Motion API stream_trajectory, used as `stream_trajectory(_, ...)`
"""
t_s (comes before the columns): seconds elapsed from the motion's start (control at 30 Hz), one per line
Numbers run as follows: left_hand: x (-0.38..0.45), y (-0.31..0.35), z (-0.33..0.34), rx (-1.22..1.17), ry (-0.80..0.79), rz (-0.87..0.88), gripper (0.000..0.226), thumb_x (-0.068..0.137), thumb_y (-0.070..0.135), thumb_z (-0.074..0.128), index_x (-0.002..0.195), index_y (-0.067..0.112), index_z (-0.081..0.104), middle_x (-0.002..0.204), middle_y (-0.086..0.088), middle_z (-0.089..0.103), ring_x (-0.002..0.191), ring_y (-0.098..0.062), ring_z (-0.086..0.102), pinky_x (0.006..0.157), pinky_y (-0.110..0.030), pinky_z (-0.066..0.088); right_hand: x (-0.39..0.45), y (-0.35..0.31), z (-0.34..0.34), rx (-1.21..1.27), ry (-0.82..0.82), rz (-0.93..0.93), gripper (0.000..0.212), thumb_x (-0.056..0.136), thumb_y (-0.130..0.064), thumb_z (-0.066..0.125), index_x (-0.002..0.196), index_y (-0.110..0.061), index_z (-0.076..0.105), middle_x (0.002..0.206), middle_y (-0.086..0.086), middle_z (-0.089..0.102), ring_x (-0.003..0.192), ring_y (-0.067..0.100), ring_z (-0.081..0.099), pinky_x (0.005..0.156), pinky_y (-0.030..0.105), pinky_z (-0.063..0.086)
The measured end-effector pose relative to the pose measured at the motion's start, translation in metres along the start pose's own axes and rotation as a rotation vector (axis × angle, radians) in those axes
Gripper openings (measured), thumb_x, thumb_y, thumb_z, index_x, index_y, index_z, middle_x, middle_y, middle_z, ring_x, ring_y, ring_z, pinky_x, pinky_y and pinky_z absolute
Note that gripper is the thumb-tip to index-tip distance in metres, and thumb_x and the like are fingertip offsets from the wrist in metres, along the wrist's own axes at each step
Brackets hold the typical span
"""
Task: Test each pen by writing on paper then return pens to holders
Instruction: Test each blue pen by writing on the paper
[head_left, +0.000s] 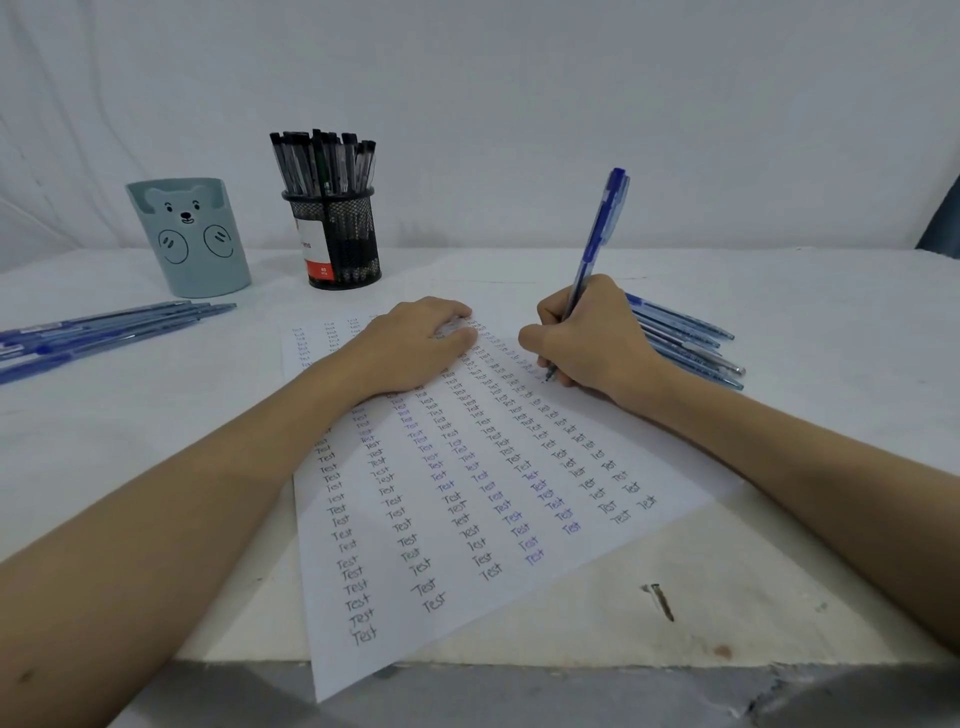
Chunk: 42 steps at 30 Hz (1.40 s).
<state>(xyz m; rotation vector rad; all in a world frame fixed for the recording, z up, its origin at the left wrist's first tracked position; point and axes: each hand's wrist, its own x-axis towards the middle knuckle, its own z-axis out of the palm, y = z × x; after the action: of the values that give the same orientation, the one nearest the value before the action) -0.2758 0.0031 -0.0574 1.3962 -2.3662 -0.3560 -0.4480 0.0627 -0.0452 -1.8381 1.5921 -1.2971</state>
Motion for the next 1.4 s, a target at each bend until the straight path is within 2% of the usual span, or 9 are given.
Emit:
stream_trajectory(0.1, -0.001, 0.001, 0.0, -0.008, 0.0, -0.005, 0.044, 0.097, 0.043, 0.039, 0.137, 0.026, 0.042, 0.143, 0.005, 0.042, 0.129, -0.015, 0.038, 0.109, -0.04, 0.03, -0.001, -0.001, 0.002, -0.036, -0.011, -0.015, 0.053, 0.069, 0.006, 0.054, 0.034, -0.018, 0.023, 0.036, -0.008, 0.016, 0.057, 0.021, 0.043, 0.049, 0.029, 0.029)
stream_trajectory(0.53, -0.001, 0.001, 0.0, -0.001, 0.001, -0.009, 0.044, 0.097, 0.043, 0.039, 0.137, 0.026, 0.042, 0.144, 0.004, 0.04, 0.131, -0.017, 0.037, 0.109, -0.041, 0.029, -0.001, -0.003, 0.001, -0.053, 0.002, -0.01, 0.049, 0.07, 0.006, 0.052, 0.04, -0.018, 0.022, 0.035, -0.009, 0.015, 0.057, 0.021, 0.044, 0.048, 0.028, 0.029)
stream_trajectory(0.67, 0.0, 0.0, 0.0, 0.0, -0.001, -0.013, 0.044, 0.097, 0.044, 0.039, 0.137, 0.027, 0.042, 0.145, 0.004, 0.04, 0.131, -0.017, 0.037, 0.109, -0.041, 0.029, -0.002, -0.002, 0.0, -0.023, 0.019, 0.002, 0.048, 0.069, 0.006, 0.053, 0.04, -0.018, 0.023, 0.039, -0.003, 0.021, 0.052, 0.025, 0.053, 0.05, 0.03, 0.034)
stream_trajectory(0.8, -0.001, 0.001, 0.0, -0.001, 0.002, -0.01, 0.044, 0.097, 0.043, 0.039, 0.138, 0.026, 0.042, 0.144, 0.003, 0.041, 0.131, -0.017, 0.037, 0.109, -0.041, 0.029, -0.001, -0.002, 0.001, -0.042, 0.015, 0.006, 0.053, 0.069, 0.006, 0.051, 0.036, -0.02, 0.019, 0.036, -0.009, 0.013, 0.056, 0.021, 0.043, 0.048, 0.029, 0.027)
stream_trajectory(0.93, -0.001, 0.001, -0.001, 0.002, 0.0, -0.011, 0.044, 0.097, 0.043, 0.039, 0.138, 0.026, 0.042, 0.144, 0.003, 0.041, 0.131, -0.017, 0.037, 0.109, -0.041, 0.029, -0.001, -0.002, 0.001, -0.025, 0.012, 0.015, 0.049, 0.07, 0.006, 0.052, 0.039, -0.018, 0.022, 0.034, -0.009, 0.017, 0.052, 0.024, 0.051, 0.046, 0.027, 0.031)
stream_trajectory(1.03, -0.002, 0.003, -0.001, 0.001, -0.001, -0.009, 0.044, 0.097, 0.042, 0.039, 0.138, 0.025, 0.042, 0.144, 0.003, 0.041, 0.131, -0.017, 0.037, 0.11, -0.041, 0.029, -0.001, -0.002, 0.001, -0.034, 0.028, 0.01, 0.049, 0.07, 0.007, 0.05, 0.041, -0.019, 0.02, 0.035, -0.009, 0.013, 0.054, 0.02, 0.041, 0.046, 0.027, 0.026)
stream_trajectory(1.1, -0.003, 0.003, -0.001, -0.001, 0.001, -0.001, 0.044, 0.097, 0.041, 0.039, 0.138, 0.024, 0.042, 0.144, 0.004, 0.041, 0.132, -0.016, 0.036, 0.11, -0.04, 0.028, 0.0, -0.002, 0.0, 0.02, 0.061, 0.066, 0.046, 0.072, 0.006, 0.052, 0.041, -0.016, 0.026, 0.033, -0.008, 0.024, 0.041, 0.019, 0.04, 0.04, 0.019, 0.027)
stream_trajectory(1.2, -0.006, 0.005, -0.003, -0.026, 0.026, 0.011, 0.041, 0.097, 0.039, 0.043, 0.135, 0.023, 0.046, 0.142, 0.003, 0.043, 0.13, -0.015, 0.038, 0.108, -0.036, 0.03, 0.0, -0.005, -0.007, 0.195, 0.059, 0.193, 0.036, 0.08, -0.004, 0.056, 0.048, -0.008, 0.04, 0.035, 0.0, 0.043, 0.025, 0.009, 0.031, 0.034, 0.012, 0.024)
stream_trajectory(1.4, -0.013, 0.011, -0.021, 0.014, 0.009, -0.046, 0.045, 0.091, 0.053, 0.045, 0.128, 0.028, 0.052, 0.14, 0.002, 0.043, 0.13, -0.018, 0.038, 0.106, -0.037, 0.032, 0.002, -0.01, -0.017, 0.241, 0.031, 0.264, 0.027, 0.09, -0.022, 0.061, 0.076, -0.013, 0.04, 0.043, 0.003, 0.041, 0.031, 0.011, 0.027, 0.037, 0.017, 0.022)
